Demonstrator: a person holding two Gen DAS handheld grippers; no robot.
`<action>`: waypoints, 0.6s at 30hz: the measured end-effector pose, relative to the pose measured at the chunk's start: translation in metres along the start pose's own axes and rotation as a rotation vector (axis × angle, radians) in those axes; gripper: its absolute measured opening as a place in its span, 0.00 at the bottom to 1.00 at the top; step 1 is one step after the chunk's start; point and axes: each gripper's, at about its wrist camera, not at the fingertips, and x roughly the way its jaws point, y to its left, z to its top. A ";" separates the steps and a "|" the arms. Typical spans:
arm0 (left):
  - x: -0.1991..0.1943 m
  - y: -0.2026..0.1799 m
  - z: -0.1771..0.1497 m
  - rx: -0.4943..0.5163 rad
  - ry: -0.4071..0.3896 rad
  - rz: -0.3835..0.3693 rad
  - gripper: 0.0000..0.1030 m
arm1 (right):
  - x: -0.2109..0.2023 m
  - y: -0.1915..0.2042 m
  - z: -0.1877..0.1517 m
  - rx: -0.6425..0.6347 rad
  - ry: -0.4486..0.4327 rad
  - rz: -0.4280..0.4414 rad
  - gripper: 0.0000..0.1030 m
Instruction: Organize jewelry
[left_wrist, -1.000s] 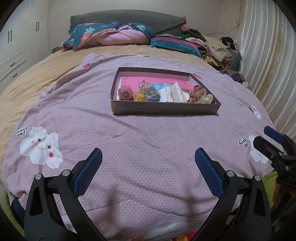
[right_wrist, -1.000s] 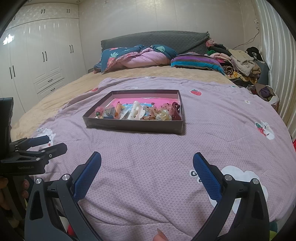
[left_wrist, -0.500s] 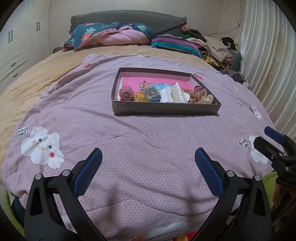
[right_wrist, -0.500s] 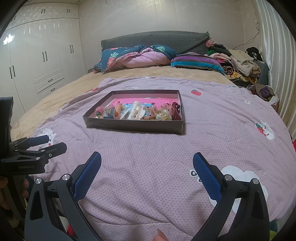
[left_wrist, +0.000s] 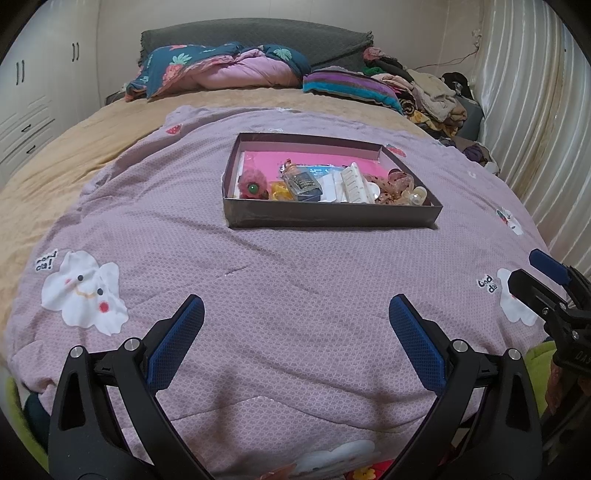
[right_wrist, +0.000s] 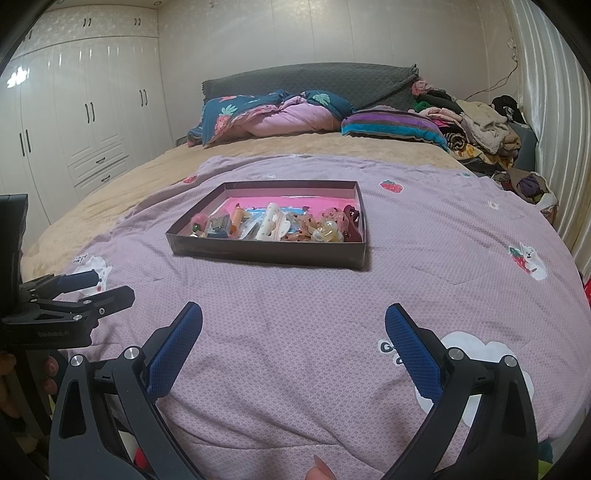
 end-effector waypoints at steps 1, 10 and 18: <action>0.001 -0.001 0.000 0.000 0.001 -0.001 0.91 | 0.000 0.000 0.000 0.000 0.001 0.000 0.96; 0.004 -0.004 0.001 -0.004 0.020 0.002 0.91 | 0.001 0.002 0.000 -0.001 0.007 -0.002 0.96; 0.009 -0.002 0.002 -0.014 0.032 0.015 0.91 | 0.012 -0.018 0.002 0.084 0.036 0.020 0.96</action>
